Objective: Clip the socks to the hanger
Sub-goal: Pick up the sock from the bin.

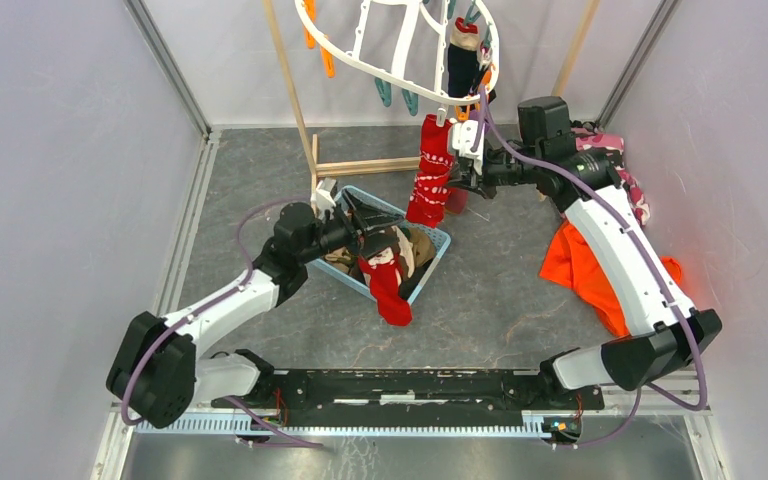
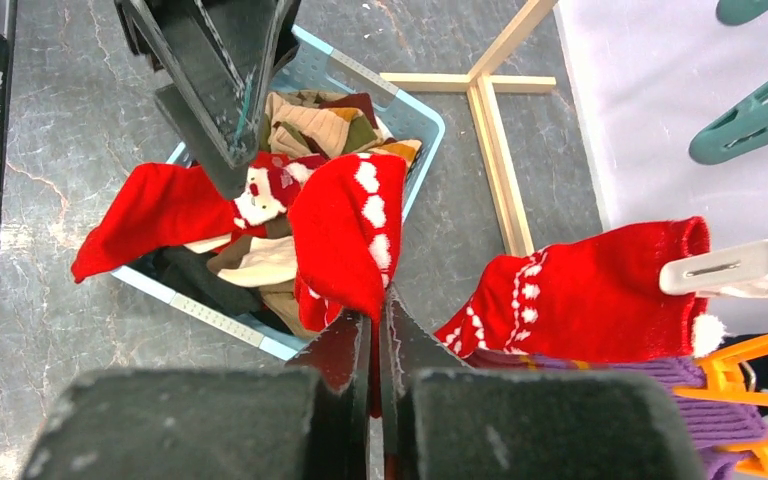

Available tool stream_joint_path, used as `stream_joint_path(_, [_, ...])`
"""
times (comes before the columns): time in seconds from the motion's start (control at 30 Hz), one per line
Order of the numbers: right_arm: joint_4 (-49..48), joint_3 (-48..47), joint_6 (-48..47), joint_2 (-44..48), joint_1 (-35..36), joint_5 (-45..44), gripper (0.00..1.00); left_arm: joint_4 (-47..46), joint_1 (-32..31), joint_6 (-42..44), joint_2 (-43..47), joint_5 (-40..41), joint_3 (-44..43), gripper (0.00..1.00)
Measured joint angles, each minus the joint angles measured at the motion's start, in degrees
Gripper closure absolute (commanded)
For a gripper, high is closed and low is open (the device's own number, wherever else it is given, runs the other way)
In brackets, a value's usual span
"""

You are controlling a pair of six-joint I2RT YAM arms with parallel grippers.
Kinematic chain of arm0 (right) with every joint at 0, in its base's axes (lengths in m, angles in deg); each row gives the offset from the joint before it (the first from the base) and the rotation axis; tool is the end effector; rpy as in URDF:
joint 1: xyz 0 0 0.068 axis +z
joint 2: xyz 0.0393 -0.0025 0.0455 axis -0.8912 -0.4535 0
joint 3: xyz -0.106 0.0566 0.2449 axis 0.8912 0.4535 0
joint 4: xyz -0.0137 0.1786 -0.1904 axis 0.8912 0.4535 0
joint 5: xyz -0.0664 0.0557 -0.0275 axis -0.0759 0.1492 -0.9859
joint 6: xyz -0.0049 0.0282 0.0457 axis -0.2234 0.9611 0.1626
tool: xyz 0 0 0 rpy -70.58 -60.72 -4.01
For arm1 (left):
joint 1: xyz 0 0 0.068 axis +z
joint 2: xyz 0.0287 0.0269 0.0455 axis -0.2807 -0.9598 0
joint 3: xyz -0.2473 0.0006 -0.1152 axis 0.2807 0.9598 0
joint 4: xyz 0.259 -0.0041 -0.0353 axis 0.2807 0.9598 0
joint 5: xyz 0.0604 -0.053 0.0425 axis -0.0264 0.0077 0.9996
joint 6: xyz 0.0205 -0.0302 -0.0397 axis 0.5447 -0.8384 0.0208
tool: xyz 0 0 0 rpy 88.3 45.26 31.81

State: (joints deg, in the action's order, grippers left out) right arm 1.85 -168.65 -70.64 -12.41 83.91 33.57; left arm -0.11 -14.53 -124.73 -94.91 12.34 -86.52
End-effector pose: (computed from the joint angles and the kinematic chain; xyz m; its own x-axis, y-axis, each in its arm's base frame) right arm 0.2567 0.1259 0.4248 0.1872 -0.4428 -0.8769 -0.9484 0.1512 -0.2788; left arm 0.2249 -0.1541 0.2764 -0.8611 -0.4985 -0.1001 0.0343 0.1394 -0.9896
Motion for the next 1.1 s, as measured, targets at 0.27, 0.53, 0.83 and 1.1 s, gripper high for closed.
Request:
stream_joint_path(0.27, [2.29, -2.67, -2.43, -1.9, 0.0, 0.9, 1.0, -6.91, -0.46, -14.47, -0.26, 6.08, 8.76, 0.06])
stream_joint_path(0.53, [3.39, -2.67, -3.67, -2.08, 0.0, 3.32, 1.0, -15.45, -1.62, -26.1, -4.81, 9.44, 8.83, 0.07])
stream_joint_path(0.83, [3.19, -2.64, -4.17, -2.08, 0.02, 8.24, 1.0, -13.46, -4.55, -33.24, -10.82, 9.81, 5.44, 0.14])
stream_joint_path(1.1, [4.85, -0.87, -7.3, -1.97, 0.13, 10.82, 1.0, -13.0, -4.55, -34.12, -12.07, 9.81, 4.57, 0.13])
